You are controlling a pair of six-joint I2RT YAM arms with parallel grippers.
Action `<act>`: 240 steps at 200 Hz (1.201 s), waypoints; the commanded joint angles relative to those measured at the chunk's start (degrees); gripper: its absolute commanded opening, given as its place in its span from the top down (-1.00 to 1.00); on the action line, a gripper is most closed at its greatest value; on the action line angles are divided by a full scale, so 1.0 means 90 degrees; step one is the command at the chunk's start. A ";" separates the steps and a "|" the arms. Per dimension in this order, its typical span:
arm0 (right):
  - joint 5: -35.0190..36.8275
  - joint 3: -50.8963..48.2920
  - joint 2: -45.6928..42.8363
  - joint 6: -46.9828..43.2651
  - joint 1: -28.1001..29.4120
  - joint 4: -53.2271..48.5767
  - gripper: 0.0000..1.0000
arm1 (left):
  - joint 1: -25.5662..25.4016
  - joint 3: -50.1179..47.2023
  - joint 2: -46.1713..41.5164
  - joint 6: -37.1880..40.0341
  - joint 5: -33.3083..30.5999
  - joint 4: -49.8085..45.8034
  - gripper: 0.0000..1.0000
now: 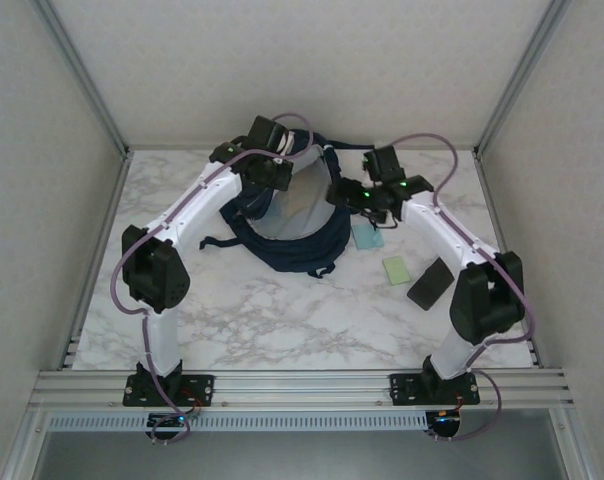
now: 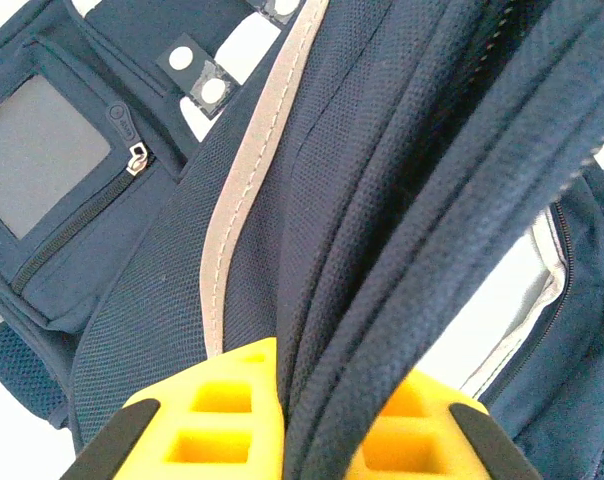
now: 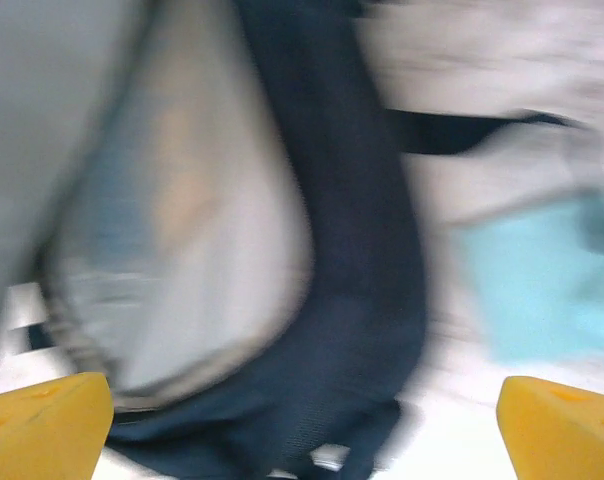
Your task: Pack the student bag
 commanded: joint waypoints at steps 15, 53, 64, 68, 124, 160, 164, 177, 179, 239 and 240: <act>0.2362 -0.1302 -0.0494 -0.0278 -0.0909 -0.1523 -0.98 | 0.0038 0.0019 -0.0552 -0.0113 0.0108 0.0549 1.00; 0.3030 -0.2354 -0.1021 0.0025 -0.1764 -0.1267 -0.98 | 0.0020 0.0006 -0.0487 -0.0055 0.0036 0.0543 1.00; 0.2776 -0.2614 -0.1103 0.0076 -0.2011 -0.1041 -0.98 | 0.0031 0.0009 -0.0462 -0.0035 0.0001 0.0538 1.00; 0.2659 -0.2702 -0.1110 0.0083 -0.2091 -0.0912 -0.98 | 0.0027 0.0009 -0.0457 -0.0022 -0.0018 0.0532 1.00; 0.1397 -0.3257 -0.0646 0.0159 -0.2500 0.0219 -0.97 | 0.0027 0.0045 -0.0393 0.0036 -0.0129 0.0462 1.00; 0.1147 -0.3645 -0.0582 0.0347 -0.2724 0.0599 -0.83 | 0.0015 0.0075 -0.0403 0.0067 -0.0189 0.0422 1.00; 0.1127 -0.3678 -0.0591 0.0342 -0.2746 0.0624 -0.79 | 0.0016 0.0077 -0.0403 0.0076 -0.0207 0.0426 1.00; 0.1055 -0.3728 -0.0611 0.0322 -0.2788 0.0651 -0.58 | 0.0016 0.0075 -0.0396 0.0097 -0.0240 0.0413 1.00; 0.1048 -0.3729 -0.0617 0.0314 -0.2801 0.0647 -0.54 | 0.0017 0.0075 -0.0396 0.0104 -0.0249 0.0412 1.00; 0.1000 -0.3702 -0.0775 0.0071 -0.2814 0.0505 -0.12 | 0.0017 0.0064 -0.0440 0.0135 -0.0260 0.0426 1.00; 0.0989 -0.3705 -0.0776 0.0063 -0.2816 0.0505 -0.13 | 0.0017 0.0065 -0.0441 0.0135 -0.0264 0.0424 1.00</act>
